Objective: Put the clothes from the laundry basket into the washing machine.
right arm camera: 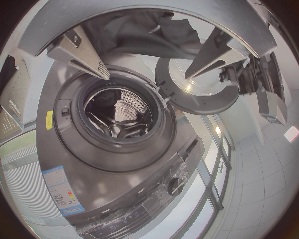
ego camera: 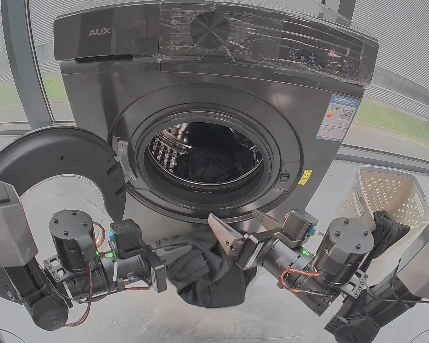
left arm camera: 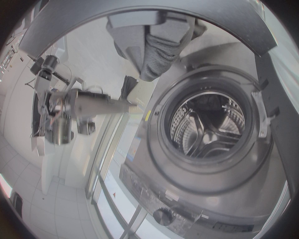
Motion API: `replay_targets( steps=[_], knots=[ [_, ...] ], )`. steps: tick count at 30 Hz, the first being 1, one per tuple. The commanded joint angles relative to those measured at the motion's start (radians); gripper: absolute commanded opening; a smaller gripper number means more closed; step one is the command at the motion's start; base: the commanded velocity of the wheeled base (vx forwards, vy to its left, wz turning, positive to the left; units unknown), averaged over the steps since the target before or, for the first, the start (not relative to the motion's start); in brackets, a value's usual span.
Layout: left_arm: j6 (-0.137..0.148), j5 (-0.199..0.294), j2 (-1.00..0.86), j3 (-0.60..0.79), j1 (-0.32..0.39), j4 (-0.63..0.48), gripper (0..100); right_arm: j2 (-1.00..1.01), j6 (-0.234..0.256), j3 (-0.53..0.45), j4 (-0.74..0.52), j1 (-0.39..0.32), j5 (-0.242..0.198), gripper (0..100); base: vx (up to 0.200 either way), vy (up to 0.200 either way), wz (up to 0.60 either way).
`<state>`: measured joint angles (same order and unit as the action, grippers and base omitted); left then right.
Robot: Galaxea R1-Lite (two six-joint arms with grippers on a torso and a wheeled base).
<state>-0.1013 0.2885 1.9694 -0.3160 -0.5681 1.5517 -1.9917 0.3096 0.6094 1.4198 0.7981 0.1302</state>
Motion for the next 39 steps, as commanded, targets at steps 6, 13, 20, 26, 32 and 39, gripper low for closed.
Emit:
replay_targets(
  steps=[6, 13, 20, 26, 32, 39],
  knots=[
    [-0.048, -0.063, -0.043, -0.132, -0.001, 0.005, 0, -0.009, -0.058, -0.126, -0.032, -0.043, -0.001, 100, 0.0, 0.0, 0.0],
    [-0.061, -0.075, -0.05, -0.15, -0.001, 0.005, 0, -0.016, -0.073, -0.163, -0.056, -0.063, -0.003, 100, 0.0, 0.0, 0.0],
    [-0.061, -0.075, -0.061, -0.15, -0.001, 0.005, 0, -0.059, -0.079, -0.163, -0.058, -0.065, -0.003, 100, 0.0, 0.0, 0.0],
    [-0.061, -0.072, -0.069, -0.153, -0.003, 0.005, 0, -0.082, -0.079, -0.163, -0.059, -0.065, -0.001, 100, 0.0, 0.0, 0.0],
    [-0.061, -0.074, -0.064, -0.166, -0.006, 0.005, 0, -0.118, -0.086, -0.16, -0.045, -0.051, -0.003, 100, 0.0, 0.0, 0.0],
    [-0.061, -0.075, -0.064, -0.176, -0.004, 0.005, 0, -0.125, -0.089, -0.161, -0.044, -0.037, -0.009, 100, 0.0, 0.0, 0.0]
  ],
)
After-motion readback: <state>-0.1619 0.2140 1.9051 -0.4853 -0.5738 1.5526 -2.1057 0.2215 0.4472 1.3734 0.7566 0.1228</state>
